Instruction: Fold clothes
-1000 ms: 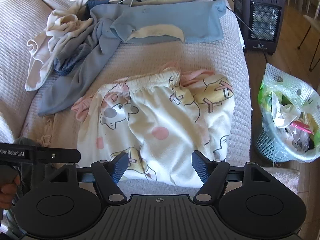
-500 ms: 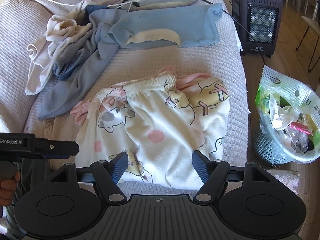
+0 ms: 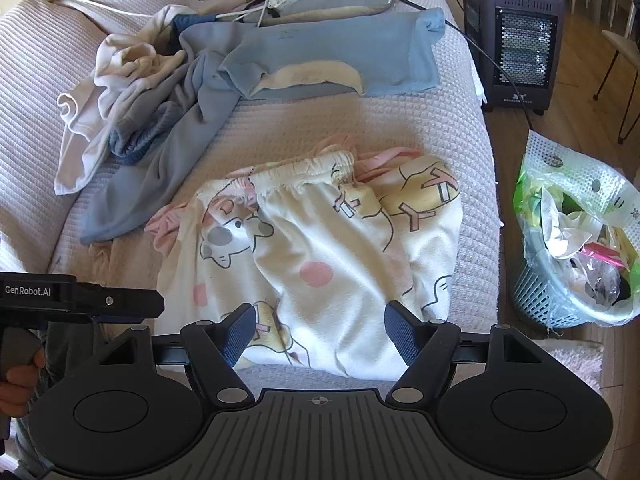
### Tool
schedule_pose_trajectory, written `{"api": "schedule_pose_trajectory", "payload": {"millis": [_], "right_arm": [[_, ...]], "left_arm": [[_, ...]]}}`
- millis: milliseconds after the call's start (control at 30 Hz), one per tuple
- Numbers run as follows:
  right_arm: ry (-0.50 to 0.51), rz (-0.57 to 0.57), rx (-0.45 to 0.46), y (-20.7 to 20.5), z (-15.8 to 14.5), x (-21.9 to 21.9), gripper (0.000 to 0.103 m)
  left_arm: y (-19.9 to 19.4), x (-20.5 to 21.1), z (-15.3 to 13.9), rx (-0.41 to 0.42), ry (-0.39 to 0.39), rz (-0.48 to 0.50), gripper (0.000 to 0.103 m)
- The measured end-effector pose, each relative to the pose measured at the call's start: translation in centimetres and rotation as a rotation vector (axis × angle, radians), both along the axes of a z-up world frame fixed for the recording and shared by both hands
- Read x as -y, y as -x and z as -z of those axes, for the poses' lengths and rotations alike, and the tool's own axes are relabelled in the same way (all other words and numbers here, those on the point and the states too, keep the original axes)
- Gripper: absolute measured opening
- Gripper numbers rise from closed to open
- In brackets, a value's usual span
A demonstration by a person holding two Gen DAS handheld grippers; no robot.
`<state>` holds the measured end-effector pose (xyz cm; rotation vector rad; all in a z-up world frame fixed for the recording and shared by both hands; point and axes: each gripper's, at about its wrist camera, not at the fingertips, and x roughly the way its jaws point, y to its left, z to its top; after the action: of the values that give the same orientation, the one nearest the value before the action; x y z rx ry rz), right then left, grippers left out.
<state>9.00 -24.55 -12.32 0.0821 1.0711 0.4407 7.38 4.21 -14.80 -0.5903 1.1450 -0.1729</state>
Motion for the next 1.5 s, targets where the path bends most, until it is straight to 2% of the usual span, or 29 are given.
{"api": "schedule_pose_trajectory", "payload": {"millis": [100, 300, 633, 867, 933, 1067, 1233, 1367, 1433, 1467, 1500], "right_arm": [[0.001, 0.01, -0.004, -0.1, 0.1, 0.3, 0.077], [-0.003, 0.007, -0.008, -0.3, 0.4, 0.3, 0.078], [-0.014, -0.074, 0.046, 0.2, 0.2, 1.3, 0.078], [-0.012, 0.012, 0.061, -1.3, 0.7, 3.2, 0.079], [-0.011, 0.046, 0.054, -2.1, 1.2, 3.9, 0.08], [-0.041, 0.093, 0.018, -3.8, 2.4, 5.0, 0.08], [-0.06, 0.07, -0.018, -5.4, 3.9, 4.7, 0.08], [-0.066, 0.036, -0.028, -6.0, 4.9, 3.9, 0.081], [-0.035, 0.005, -0.001, -5.8, 4.9, 3.1, 0.08], [-0.022, -0.007, 0.01, -5.6, 4.8, 2.9, 0.077], [-0.01, -0.019, 0.021, -5.5, 4.8, 2.7, 0.073]], "left_arm": [[-0.2, -0.1, 0.1, 0.001, 0.005, -0.009, 0.077], [-0.7, -0.1, 0.3, 0.003, 0.013, -0.023, 0.078], [-0.2, -0.8, 0.6, 0.047, 0.019, -0.03, 0.078], [-1.0, -0.7, 1.5, 0.047, 0.014, -0.043, 0.078], [-1.6, -0.3, 1.8, 0.06, 0.004, -0.028, 0.079], [-2.8, 0.9, 2.6, 0.107, -0.081, 0.019, 0.079], [-3.2, 2.2, 2.2, 0.18, -0.161, 0.064, 0.078], [-3.7, 3.3, 2.5, 0.177, -0.225, 0.062, 0.073], [-3.4, 3.8, 2.4, 0.189, -0.275, 0.068, 0.063], [-3.3, 4.0, 2.4, 0.196, -0.299, 0.073, 0.048], [-3.1, 3.9, 2.4, 0.203, -0.308, 0.084, 0.043]]}}
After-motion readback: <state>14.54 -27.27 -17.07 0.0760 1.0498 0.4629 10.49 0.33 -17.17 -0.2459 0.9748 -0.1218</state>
